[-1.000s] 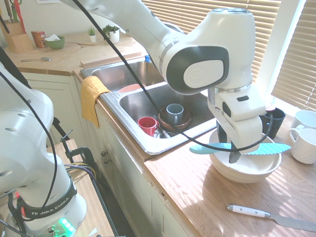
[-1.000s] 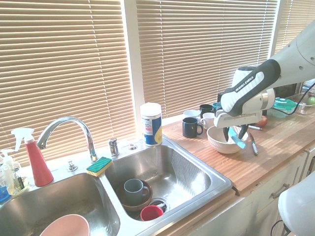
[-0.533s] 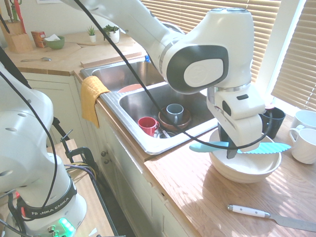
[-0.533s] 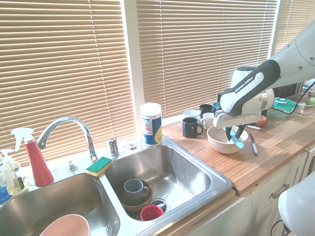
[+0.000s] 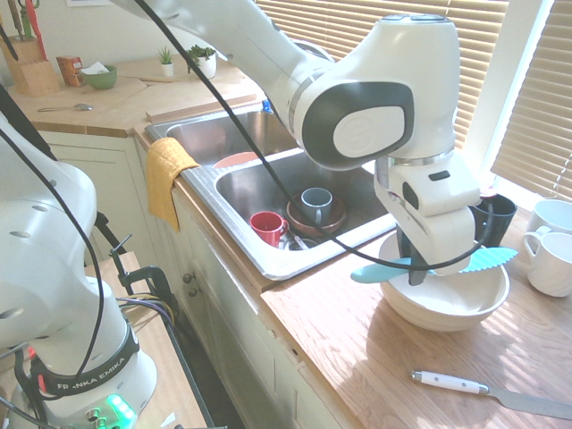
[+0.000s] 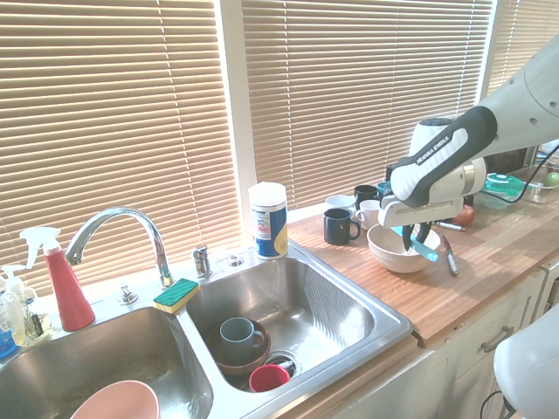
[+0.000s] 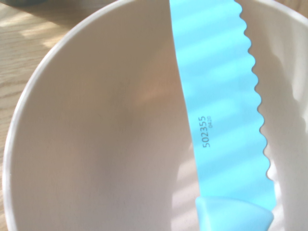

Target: Put the knife into the sink

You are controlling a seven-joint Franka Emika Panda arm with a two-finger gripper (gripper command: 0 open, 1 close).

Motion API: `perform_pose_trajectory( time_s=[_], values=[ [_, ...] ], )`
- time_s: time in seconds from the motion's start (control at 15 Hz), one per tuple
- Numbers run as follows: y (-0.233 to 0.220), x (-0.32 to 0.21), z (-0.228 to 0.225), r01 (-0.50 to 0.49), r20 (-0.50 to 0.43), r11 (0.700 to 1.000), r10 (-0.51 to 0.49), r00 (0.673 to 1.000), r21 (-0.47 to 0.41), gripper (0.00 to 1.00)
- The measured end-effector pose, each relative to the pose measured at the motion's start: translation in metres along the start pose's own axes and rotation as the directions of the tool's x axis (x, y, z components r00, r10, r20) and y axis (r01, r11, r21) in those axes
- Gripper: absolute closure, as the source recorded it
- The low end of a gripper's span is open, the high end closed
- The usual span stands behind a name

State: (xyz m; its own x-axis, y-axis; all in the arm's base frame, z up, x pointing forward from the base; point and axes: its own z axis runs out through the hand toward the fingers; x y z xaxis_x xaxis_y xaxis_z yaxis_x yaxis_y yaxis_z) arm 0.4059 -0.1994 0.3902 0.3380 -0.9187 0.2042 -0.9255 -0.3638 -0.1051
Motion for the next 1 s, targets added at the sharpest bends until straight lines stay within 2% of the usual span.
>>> perform_pose_trajectory(
  time_s=[0.2, 0.6, 0.8, 1.0],
  values=[
    [0.006, 0.001, -0.034, 0.044, 0.016, 0.999, -0.044, 0.999, -0.001, 1.00],
    [-0.001, -0.020, -0.106, 0.102, -0.019, 0.993, -0.101, 0.995, 0.054, 1.00],
    [-0.016, -0.046, -0.135, 0.157, -0.035, 0.984, -0.155, 0.987, 0.081, 1.00],
    [-0.049, -0.100, -0.150, 0.261, -0.040, 0.961, -0.259, 0.965, 0.090, 1.00]
  ],
)
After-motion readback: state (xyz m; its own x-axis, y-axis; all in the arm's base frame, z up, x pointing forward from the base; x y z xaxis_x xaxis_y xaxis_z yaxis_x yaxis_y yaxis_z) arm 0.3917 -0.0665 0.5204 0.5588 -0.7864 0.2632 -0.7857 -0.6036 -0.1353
